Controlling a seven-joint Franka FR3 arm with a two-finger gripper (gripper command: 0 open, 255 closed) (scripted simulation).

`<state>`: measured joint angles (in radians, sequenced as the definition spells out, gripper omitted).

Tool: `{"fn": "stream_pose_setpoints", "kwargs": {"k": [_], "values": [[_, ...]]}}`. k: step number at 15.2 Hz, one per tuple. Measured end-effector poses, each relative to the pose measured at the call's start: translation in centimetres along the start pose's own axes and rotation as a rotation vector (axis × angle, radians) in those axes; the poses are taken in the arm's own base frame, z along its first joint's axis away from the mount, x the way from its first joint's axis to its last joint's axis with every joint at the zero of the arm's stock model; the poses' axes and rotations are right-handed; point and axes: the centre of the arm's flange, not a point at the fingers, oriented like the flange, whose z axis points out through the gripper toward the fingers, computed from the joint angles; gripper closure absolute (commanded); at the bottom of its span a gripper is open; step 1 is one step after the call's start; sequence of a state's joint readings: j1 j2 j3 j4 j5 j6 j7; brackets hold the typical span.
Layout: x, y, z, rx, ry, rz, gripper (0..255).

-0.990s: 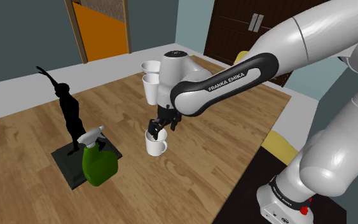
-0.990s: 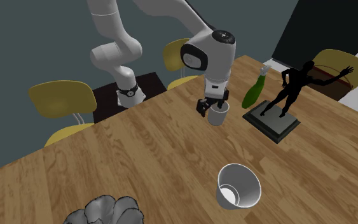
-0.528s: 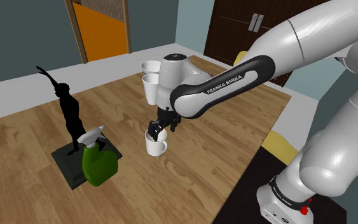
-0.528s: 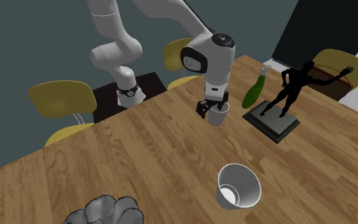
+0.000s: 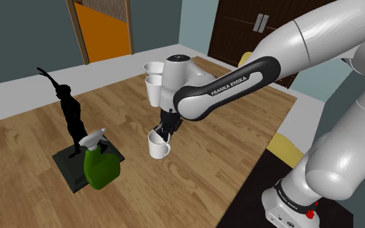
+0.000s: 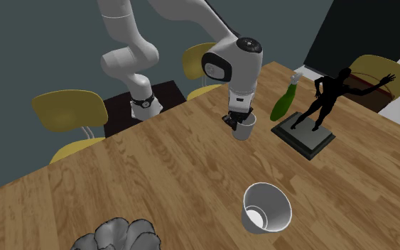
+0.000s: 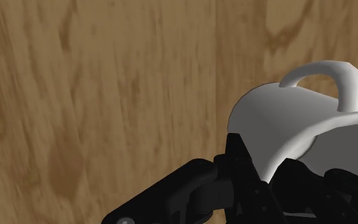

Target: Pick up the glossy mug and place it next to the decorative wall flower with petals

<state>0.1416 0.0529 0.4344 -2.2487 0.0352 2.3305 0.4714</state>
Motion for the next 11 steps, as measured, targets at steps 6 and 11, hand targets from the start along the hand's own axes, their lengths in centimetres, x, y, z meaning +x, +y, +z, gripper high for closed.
{"fn": "stream_pose_setpoints", "kwargs": {"k": [6, 11], "values": [[-0.1, -0.1, -1.0, 0.0, 0.0, 0.0, 255], [0.1, -0.2, -3.7, 0.0, 0.0, 0.0, 255]]}}
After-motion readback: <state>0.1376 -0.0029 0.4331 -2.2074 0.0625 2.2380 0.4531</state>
